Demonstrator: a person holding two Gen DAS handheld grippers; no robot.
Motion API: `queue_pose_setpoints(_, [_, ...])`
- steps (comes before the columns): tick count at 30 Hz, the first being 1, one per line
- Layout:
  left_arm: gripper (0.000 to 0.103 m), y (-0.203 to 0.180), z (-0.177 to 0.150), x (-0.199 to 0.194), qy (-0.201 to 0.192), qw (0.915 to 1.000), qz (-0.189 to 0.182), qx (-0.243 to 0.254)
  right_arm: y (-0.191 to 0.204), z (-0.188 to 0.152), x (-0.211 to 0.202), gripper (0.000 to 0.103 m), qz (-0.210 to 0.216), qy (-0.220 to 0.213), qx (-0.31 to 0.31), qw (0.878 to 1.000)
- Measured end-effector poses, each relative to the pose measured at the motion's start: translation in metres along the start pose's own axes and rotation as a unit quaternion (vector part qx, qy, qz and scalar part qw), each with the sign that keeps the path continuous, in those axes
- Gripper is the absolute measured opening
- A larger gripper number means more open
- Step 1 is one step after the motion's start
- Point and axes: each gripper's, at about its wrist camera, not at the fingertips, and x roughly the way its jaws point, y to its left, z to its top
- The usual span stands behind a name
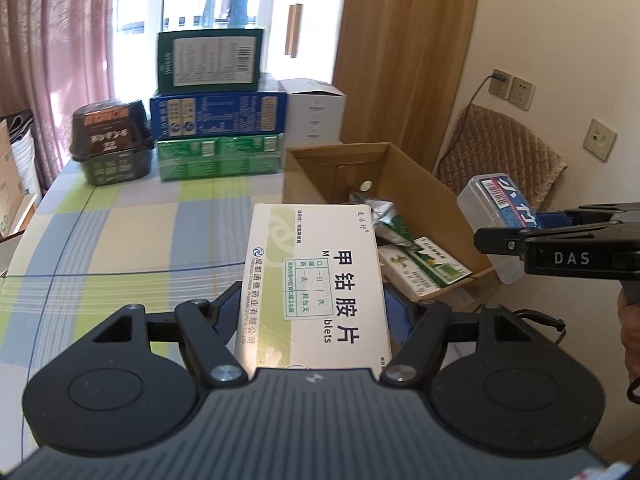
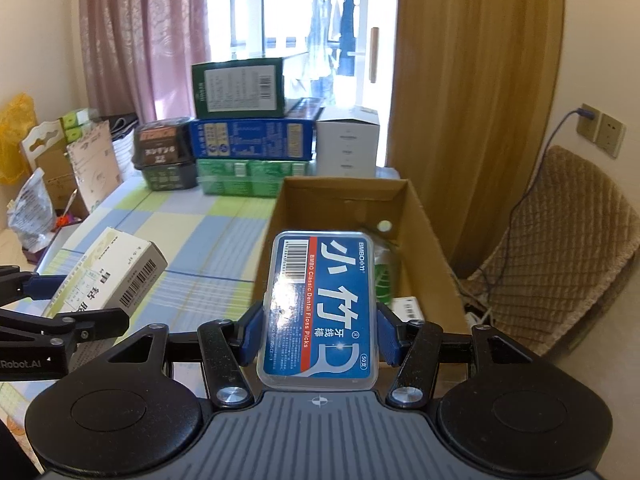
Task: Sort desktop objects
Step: 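Lift the medicine box and toothpick case and carry both over the cardboard box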
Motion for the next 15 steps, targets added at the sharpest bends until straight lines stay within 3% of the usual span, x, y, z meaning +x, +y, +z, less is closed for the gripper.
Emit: queue_pose_setpoints(15, [0.067, -0.058, 0.027, 0.027, 0.001, 0.9994, -0.026, 0.023, -0.059, 0.004, -0.001, 0.054, -0.020, -0.005, 0.019, 1.000])
